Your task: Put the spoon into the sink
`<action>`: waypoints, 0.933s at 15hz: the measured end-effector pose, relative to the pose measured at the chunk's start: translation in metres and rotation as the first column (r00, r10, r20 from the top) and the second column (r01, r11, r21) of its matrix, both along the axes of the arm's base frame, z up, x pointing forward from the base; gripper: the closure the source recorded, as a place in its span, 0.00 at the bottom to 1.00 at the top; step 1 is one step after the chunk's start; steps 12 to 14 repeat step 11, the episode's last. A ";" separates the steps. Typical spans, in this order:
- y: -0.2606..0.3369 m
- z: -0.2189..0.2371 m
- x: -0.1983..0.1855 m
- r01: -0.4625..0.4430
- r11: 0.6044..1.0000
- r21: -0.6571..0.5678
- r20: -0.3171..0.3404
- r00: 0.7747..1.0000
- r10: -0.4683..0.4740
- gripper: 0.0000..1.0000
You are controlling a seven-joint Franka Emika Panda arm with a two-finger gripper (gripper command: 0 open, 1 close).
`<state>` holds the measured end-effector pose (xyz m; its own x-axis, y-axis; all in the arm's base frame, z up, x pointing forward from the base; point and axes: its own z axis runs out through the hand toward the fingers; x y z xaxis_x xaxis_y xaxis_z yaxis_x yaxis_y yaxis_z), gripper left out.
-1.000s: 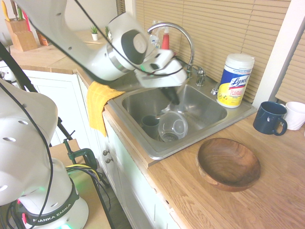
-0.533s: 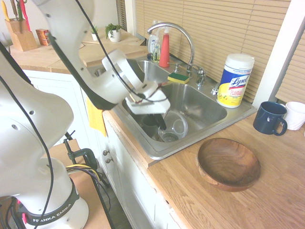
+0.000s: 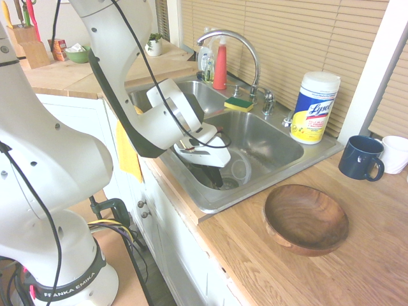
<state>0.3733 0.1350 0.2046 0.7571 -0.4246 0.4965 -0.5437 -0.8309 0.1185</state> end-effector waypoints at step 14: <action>0.012 0.015 0.038 0.017 0.999 0.031 0.039 0.999 -0.018 0.00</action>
